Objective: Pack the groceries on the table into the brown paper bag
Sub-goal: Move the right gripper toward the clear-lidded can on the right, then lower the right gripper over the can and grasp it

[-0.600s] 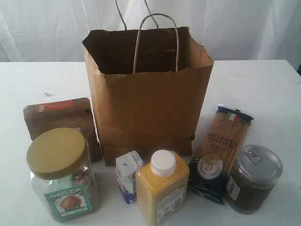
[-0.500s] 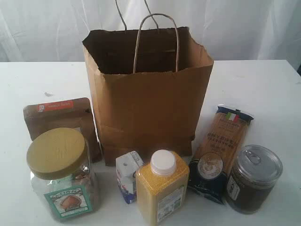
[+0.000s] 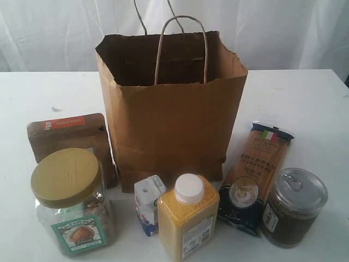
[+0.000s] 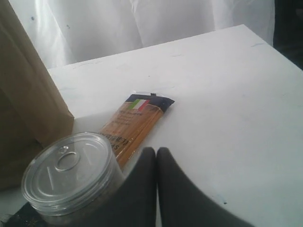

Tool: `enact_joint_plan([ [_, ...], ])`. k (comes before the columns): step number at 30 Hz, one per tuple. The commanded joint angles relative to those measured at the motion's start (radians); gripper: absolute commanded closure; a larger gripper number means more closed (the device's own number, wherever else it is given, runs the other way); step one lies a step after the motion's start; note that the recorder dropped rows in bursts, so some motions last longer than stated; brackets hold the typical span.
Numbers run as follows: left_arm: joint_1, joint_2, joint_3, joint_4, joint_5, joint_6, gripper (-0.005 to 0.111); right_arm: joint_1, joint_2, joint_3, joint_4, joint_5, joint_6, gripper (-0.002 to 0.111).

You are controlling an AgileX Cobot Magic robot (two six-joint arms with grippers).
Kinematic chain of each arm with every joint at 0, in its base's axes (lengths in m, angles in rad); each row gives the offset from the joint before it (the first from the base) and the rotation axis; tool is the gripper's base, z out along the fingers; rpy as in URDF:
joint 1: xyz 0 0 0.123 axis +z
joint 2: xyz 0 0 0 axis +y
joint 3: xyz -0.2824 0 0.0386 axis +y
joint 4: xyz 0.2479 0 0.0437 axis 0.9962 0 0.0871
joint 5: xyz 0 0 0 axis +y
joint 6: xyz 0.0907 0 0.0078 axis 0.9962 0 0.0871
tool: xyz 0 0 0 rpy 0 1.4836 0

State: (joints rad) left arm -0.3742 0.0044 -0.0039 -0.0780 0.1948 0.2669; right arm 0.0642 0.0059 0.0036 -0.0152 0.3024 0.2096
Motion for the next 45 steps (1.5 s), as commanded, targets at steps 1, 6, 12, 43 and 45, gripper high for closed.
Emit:
enact_joint_plan([
  [1, 0.003, -0.004, 0.004, -0.002, -0.001, -0.001, 0.107, -0.005, -0.006, -0.004, -0.039, -0.018, -0.007, 0.108],
  [6, 0.003, -0.004, 0.004, -0.002, -0.001, -0.001, 0.107, -0.005, -0.006, -0.004, -0.039, -0.020, -0.007, 0.108],
  [12, 0.003, -0.004, 0.004, -0.002, -0.001, -0.001, 0.107, -0.005, -0.006, -0.004, 0.246, -0.175, 0.213, 0.108],
  [43, 0.003, -0.004, 0.004, -0.002, -0.001, -0.001, 0.107, 0.083, 0.807, -0.832, 0.226, 0.749, -0.525, 0.017],
  [45, 0.003, -0.004, 0.004, -0.002, -0.001, -0.001, 0.107, 0.099, 0.869, -0.832, 0.230, 0.760, -0.544, 0.007],
])
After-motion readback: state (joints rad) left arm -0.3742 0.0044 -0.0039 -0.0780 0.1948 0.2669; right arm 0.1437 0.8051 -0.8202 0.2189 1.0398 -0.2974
